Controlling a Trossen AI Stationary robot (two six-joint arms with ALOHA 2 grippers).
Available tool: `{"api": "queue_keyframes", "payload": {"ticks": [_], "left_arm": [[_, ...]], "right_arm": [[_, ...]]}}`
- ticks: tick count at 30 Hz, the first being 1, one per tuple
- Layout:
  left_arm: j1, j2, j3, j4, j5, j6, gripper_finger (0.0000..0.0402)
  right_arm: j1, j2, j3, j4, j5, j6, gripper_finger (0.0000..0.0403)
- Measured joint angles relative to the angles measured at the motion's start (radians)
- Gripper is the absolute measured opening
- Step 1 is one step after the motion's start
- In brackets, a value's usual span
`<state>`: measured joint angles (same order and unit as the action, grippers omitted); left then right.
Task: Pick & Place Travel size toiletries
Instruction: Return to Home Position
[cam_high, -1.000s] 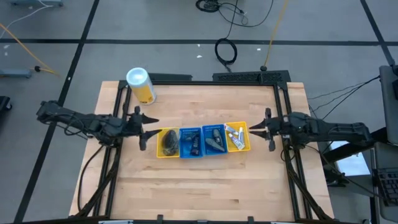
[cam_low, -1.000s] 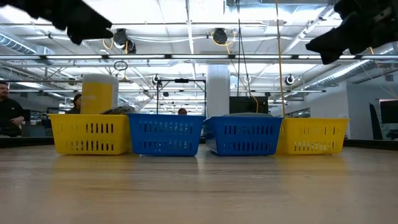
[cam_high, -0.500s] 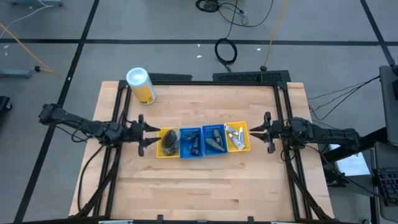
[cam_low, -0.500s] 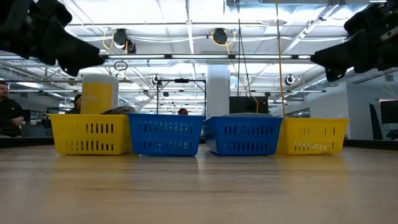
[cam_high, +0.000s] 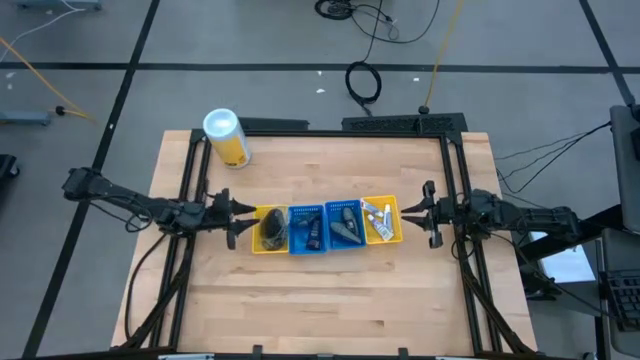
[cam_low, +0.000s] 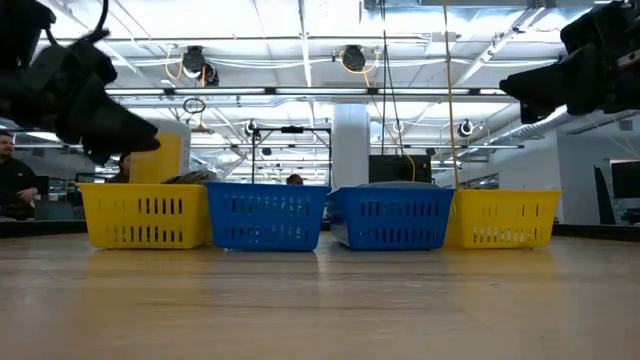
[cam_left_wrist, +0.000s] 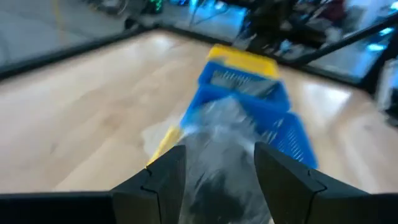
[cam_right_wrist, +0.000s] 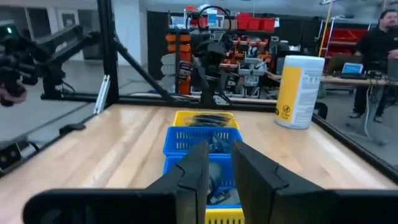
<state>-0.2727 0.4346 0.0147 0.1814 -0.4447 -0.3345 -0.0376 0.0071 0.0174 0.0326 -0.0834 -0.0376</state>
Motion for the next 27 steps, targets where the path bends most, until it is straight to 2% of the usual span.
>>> {"api": "queue_keyframes", "payload": {"ticks": [6,11,14,21,27], "left_arm": [[0.000,0.004,0.000,-0.052,-0.062,-0.180,0.0186],[0.000,0.004,0.000,-0.070,-0.048,-0.079,0.0186],[0.000,0.004,0.000,-0.092,-0.036,-0.030,0.0186],[0.000,0.004,0.000,-0.054,-0.034,-0.116,0.0186],[0.000,0.004,0.000,-0.055,-0.033,-0.115,0.0186]], "right_arm": [[0.000,0.037,-0.001,0.002,-0.051,-0.023,0.0063],[0.000,0.062,-0.002,0.004,0.003,0.093,0.0063],[0.000,0.066,-0.002,0.003,0.006,0.102,0.0063],[0.000,0.066,-0.003,0.004,0.005,0.104,0.0063],[0.000,0.066,-0.003,0.005,0.005,0.104,0.0063]]}}
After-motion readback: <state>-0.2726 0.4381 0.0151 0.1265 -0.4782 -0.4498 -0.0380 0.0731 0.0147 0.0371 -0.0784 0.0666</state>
